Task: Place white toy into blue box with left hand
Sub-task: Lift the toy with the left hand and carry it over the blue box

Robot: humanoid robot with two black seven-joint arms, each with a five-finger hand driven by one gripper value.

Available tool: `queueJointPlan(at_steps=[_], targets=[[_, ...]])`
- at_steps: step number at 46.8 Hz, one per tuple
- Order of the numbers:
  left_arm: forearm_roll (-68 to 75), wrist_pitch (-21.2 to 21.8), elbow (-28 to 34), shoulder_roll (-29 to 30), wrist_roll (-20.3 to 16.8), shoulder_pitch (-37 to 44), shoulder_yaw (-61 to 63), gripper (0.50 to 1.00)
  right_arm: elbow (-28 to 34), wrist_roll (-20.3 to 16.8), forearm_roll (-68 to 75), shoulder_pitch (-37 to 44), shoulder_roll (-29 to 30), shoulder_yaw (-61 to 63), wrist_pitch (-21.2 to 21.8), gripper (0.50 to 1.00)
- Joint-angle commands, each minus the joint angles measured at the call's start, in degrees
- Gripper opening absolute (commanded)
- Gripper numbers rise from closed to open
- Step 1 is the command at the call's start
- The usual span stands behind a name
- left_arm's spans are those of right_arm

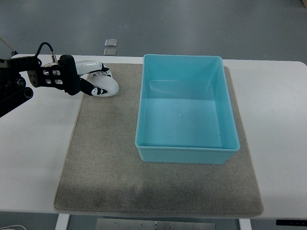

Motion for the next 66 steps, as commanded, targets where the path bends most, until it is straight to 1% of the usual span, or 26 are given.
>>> queueJointPlan(at_steps=[1,4,8,12,21,24,37,53,66], targets=[[0.71,0.33,0.09,0.5,0.03,-1.28,-0.76,0.5,0.0,0.0,0.0,0.0,0.0,0.0,0.0,0.936],[0.54,1.82,0.09,0.5,0.03,-2.33,-0.93,0.5,0.0,0.0,0.0,0.0,0.0,0.0,0.0,0.936],[0.01,5.06,0.09,0.67,0.03,-3.83,-1.02,0.5,0.0,0.0,0.0,0.0,0.0,0.0,0.0,0.936],[0.01,6.39,0.09,0.85,0.03,-5.41,-1.11,0.5,0.0,0.0,0.0,0.0,0.0,0.0,0.0,0.936],[-0.08,5.87,-0.35,0.94,0.03,-8.92,-1.64,0.5,0.0,0.0,0.0,0.0,0.0,0.0,0.0,0.938],[-0.08,5.78,-1.49,1.29,0.03,-9.98,-1.64,0.5,0.0,0.09,0.0,0.0,0.0,0.0,0.0,0.936],[0.01,5.16,-9.75,3.13,0.03,-12.71,-1.55,0.5,0.0,0.0,0.0,0.0,0.0,0.0,0.0,0.936],[0.45,5.07,-18.1,1.82,0.03,-13.76,-0.32,0.5,0.0,0.0,0.0,0.0,0.0,0.0,0.0,0.936],[1.15,5.86,-17.31,-3.19,0.38,-13.85,2.32,0.5,0.0,0.0,0.0,0.0,0.0,0.0,0.0,0.936]])
